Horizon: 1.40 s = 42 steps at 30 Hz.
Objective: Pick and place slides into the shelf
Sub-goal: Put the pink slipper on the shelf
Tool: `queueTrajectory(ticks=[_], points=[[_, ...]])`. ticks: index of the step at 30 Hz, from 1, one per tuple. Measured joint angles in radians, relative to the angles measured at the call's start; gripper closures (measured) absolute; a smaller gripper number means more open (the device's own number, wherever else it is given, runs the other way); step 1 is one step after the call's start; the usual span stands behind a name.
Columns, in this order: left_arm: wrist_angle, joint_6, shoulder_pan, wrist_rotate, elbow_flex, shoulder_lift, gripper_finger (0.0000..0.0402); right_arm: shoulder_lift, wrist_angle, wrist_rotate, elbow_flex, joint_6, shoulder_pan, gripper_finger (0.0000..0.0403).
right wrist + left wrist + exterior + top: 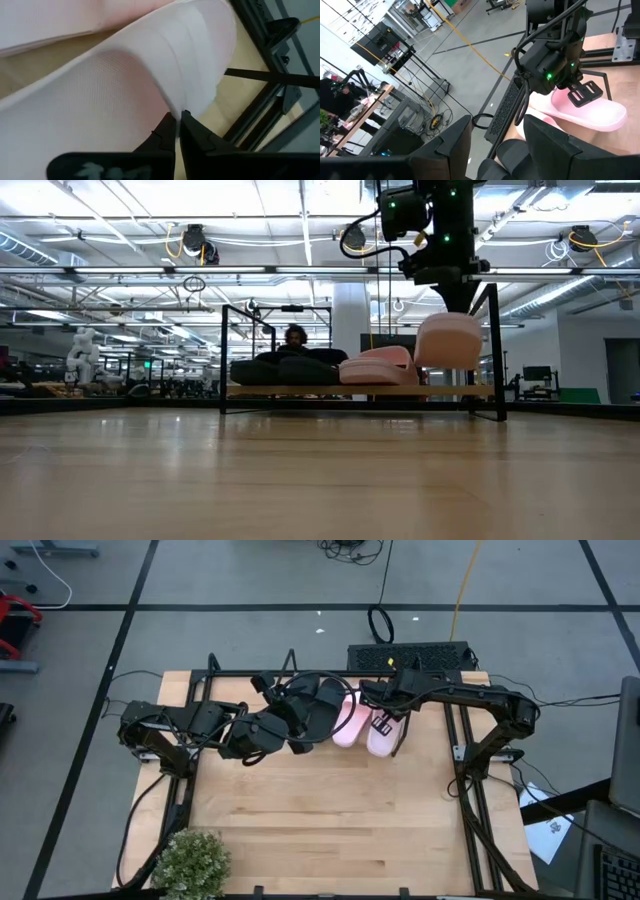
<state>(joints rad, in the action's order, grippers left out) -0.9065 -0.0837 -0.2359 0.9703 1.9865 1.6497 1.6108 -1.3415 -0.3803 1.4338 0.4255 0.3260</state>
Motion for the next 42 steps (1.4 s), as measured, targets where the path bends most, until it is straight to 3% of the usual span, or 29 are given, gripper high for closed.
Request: queueTrajectory(ticks=[42], points=[[0.074, -0.061, 0.000, -0.003, 0.000, 0.000, 0.0213, 0.000, -0.010, -0.013, -0.046, -0.030, 0.001, 0.0403]])
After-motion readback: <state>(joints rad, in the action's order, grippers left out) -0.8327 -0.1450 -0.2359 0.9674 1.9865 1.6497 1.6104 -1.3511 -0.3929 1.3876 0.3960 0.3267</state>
